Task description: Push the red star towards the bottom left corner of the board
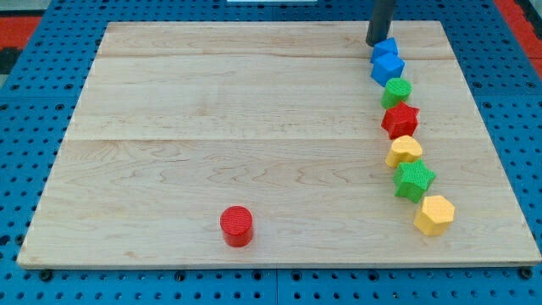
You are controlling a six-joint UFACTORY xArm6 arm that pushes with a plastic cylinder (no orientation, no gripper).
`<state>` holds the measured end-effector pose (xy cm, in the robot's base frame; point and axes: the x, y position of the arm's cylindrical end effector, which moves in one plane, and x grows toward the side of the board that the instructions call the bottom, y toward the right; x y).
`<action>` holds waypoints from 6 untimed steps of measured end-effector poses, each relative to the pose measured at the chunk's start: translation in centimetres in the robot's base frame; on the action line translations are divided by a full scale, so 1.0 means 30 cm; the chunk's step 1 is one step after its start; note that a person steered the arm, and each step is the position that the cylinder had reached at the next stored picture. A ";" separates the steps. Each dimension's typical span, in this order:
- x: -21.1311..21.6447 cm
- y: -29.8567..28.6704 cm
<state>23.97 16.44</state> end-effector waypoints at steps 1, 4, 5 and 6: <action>-0.106 -0.148; 0.282 -0.241; 0.754 -0.241; 1.136 -0.339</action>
